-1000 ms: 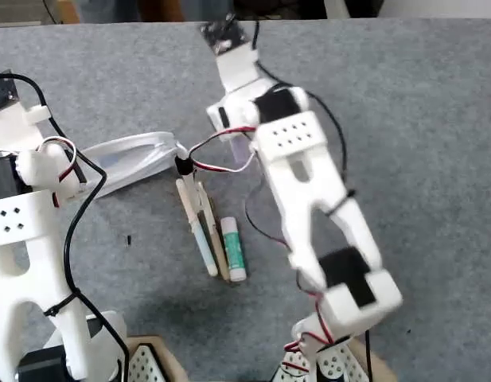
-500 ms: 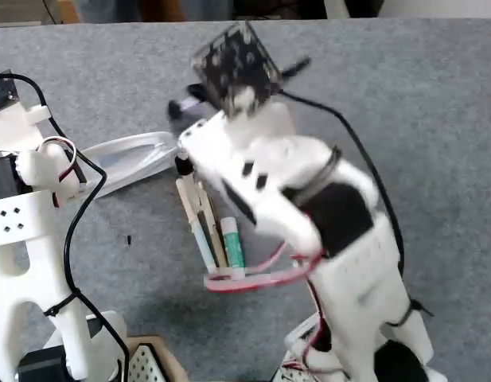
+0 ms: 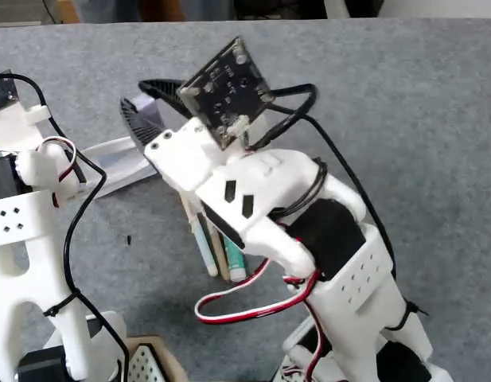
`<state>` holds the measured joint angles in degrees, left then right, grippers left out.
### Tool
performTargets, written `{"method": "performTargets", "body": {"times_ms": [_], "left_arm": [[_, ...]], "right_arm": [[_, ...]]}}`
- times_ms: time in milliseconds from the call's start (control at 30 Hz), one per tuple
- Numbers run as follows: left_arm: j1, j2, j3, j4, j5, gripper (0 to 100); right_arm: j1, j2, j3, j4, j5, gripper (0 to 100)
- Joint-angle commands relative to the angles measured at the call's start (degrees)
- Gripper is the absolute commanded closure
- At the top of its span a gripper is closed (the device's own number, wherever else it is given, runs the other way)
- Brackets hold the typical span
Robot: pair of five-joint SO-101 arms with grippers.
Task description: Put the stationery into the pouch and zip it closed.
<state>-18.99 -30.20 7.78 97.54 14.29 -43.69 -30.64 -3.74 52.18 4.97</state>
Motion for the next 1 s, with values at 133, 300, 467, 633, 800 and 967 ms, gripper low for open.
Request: {"method": "performTargets", "body": {"times_ms": [133, 300, 467, 633, 800, 967], "left_arm": [[-0.66, -0.44, 0.13, -0.53, 0.0, 97], [2.24, -0.35, -2.15, 2.64, 0.0, 97], [2.86, -0.09, -3.03, 3.25, -0.09, 97], [2.59, -0.18, -2.77, 3.16, -0.09, 97], [2.59, -0.09, -2.86, 3.08, -0.18, 97], [2.59, -0.09, -3.21, 3.08, -0.18, 97]], "right_arm": [[-0.26, 3.12, 9.8, -12.92, -1.49, 98.6], [-0.18, 3.47, 12.53, -18.55, -1.32, 98.6], [0.44, 3.56, 12.88, -18.64, -1.49, 98.6], [0.35, 3.65, 15.6, -18.9, -1.49, 98.6], [1.41, 3.12, 18.15, -18.9, -1.49, 98.6], [1.58, 3.12, 22.73, -22.15, -1.41, 98.6]]}}
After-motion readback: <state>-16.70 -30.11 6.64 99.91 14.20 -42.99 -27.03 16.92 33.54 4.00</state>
